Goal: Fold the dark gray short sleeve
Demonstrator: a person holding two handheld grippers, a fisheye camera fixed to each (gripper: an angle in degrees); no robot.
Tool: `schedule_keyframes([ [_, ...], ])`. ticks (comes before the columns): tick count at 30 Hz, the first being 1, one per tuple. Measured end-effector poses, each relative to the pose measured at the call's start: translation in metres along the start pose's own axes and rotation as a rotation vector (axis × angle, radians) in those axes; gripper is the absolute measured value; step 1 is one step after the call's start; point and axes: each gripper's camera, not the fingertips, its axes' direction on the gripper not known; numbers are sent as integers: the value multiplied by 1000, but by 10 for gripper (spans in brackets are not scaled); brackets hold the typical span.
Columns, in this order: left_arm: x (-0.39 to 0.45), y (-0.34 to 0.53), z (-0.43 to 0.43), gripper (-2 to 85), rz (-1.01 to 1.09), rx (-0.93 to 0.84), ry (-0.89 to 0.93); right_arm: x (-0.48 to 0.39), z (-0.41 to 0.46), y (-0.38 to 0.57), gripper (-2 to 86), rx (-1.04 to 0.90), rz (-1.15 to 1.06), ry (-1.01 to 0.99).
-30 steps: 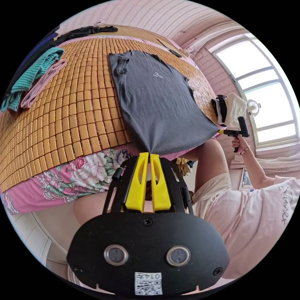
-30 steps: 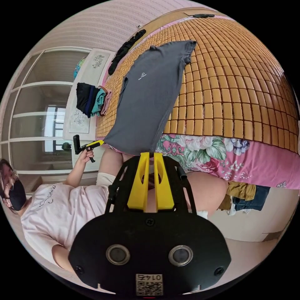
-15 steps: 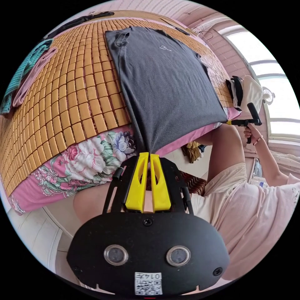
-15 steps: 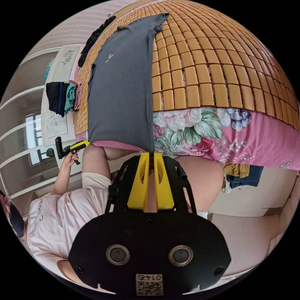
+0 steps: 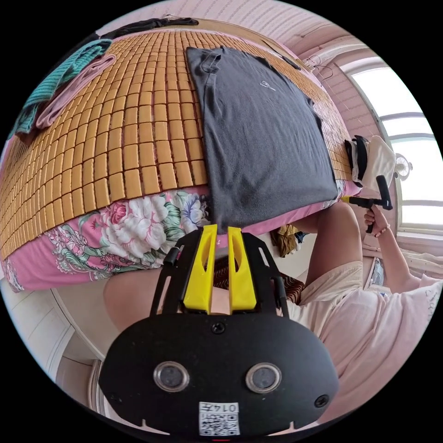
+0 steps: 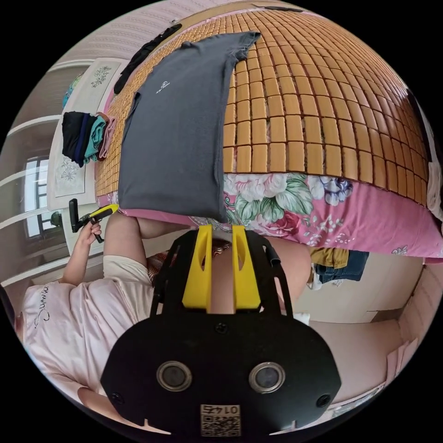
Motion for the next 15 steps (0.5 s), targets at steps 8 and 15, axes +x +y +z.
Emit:
schedule_keyframes([
  [8, 12, -22, -46, 9, 116, 204, -250, -93, -23, -83, 76, 156, -261, 157],
  [15, 30, -125, -28, 30, 176, 356, -255, -239, 23, -241, 97, 222, -543, 32],
])
